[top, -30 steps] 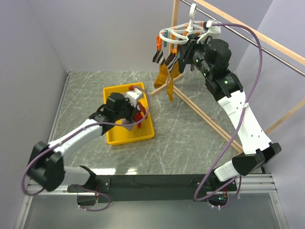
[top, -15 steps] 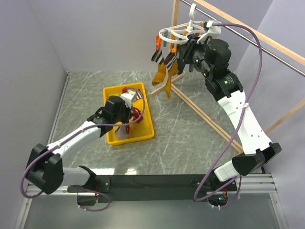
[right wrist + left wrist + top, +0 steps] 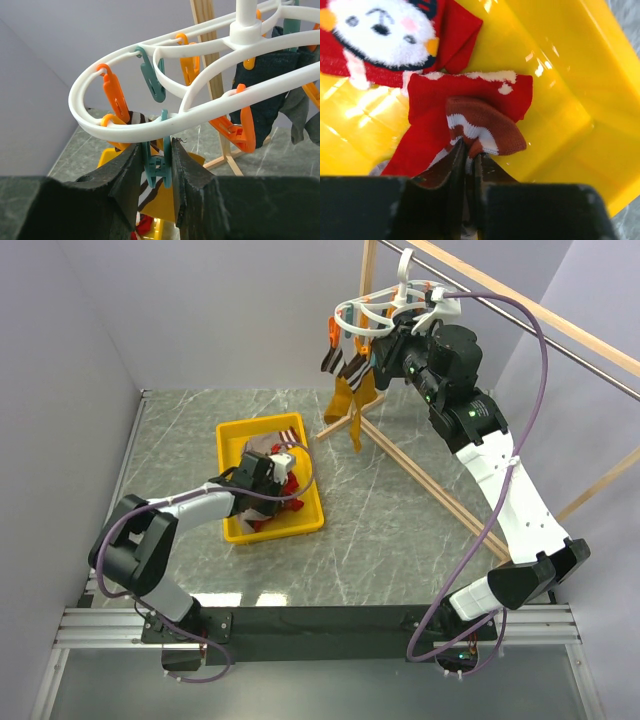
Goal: Clip the socks to the hanger
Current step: Pick up the sock from the bin.
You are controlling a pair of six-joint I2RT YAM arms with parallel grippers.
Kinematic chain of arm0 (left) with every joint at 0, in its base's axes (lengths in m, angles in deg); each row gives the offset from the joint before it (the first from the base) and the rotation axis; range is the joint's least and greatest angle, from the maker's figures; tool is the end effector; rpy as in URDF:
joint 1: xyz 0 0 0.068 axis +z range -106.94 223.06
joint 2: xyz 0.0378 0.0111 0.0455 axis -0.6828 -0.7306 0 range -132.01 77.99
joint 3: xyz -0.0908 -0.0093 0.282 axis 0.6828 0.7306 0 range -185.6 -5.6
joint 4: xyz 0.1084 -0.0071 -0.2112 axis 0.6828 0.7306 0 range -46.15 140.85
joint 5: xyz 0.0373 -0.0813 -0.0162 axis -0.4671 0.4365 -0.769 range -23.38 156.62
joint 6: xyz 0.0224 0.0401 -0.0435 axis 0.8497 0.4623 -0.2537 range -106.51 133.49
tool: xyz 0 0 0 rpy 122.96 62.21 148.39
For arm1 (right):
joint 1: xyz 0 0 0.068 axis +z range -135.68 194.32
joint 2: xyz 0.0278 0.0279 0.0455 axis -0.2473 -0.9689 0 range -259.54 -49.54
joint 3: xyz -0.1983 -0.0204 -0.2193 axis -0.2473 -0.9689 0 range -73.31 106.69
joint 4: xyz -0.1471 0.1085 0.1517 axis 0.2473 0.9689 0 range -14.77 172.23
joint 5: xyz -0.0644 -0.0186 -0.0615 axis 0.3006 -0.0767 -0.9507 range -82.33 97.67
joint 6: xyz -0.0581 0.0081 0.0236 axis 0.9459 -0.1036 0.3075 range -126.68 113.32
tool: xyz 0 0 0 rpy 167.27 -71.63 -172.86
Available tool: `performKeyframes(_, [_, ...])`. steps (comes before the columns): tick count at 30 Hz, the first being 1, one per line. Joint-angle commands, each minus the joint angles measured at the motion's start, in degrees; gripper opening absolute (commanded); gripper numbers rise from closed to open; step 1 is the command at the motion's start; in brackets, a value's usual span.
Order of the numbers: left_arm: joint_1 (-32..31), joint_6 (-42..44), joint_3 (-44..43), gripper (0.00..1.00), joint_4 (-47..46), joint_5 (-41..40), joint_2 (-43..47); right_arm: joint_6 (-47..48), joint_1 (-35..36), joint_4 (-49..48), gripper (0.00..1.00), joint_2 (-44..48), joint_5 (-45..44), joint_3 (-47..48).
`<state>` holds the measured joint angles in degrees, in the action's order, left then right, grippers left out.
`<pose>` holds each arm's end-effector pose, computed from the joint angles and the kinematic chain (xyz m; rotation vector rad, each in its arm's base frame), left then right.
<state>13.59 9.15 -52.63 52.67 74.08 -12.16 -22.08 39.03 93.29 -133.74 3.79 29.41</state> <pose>0.2555 -0.1517 0.1995 0.6016 2.4398 -0.4087 0.2760 0.1233 0.5278 -0.0746 1.5828 0.4969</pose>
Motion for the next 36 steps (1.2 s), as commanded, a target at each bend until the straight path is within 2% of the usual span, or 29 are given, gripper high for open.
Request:
performKeyframes(1, [2.57,-1.90,-0.09,0.16,-4.25,3.78,2.69,-0.16,-0.36,-2.24,0.00,2.47,-0.69,0.47])
performKeyframes(6, [5.21,-2.69,0.97,0.30,-6.62,7.12,4.98,0.19,-0.36,-2.16,0.00,2.20,-0.87,0.82])
performKeyframes(13, [6.01,-3.22,1.67,0.36,-8.20,10.02,5.16,0.28,-0.45,-2.07,0.00,1.67,-0.78,1.34])
performKeyframes(14, [6.18,-3.13,2.02,0.35,-8.38,9.85,5.16,0.28,-0.36,-2.16,0.00,1.59,-0.87,1.26])
performKeyframes(16, [6.36,-2.96,1.76,0.27,-8.38,9.24,4.72,0.37,-0.36,-2.24,0.00,1.50,-0.78,1.34])
performKeyframes(17, [6.36,-2.87,1.41,0.23,-7.86,8.71,3.50,0.37,-0.36,-2.33,0.00,1.41,-0.78,1.43])
performKeyframes(18, [6.36,-2.78,1.06,0.10,-7.42,8.19,2.79,0.37,-0.45,-2.33,0.00,1.32,-0.87,1.43])
performKeyframes(21, [6.36,-2.69,0.00,0.01,-6.19,5.64,1.21,0.54,-0.36,-2.16,0.00,1.24,-0.87,1.61])
performKeyframes(25, [6.45,-3.13,0.44,0.01,-7.15,5.72,4.36,0.28,-0.36,-2.33,0.00,1.32,-0.60,1.43])
performKeyframes(30, [6.53,-3.04,-1.75,0.00,-6.27,12.38,15.51,0.02,-0.36,-2.33,0.00,1.24,-0.16,2.31])
performKeyframes(32, [6.53,-2.61,-4.21,0.00,-4.26,14.85,19.46,-0.16,-0.36,-2.42,0.00,1.06,0.27,3.01])
performKeyframes(36, [6.53,-3.83,-9.92,0.00,0.75,19.60,21.86,-0.68,-0.36,-2.77,0.00,0.71,1.15,3.72])
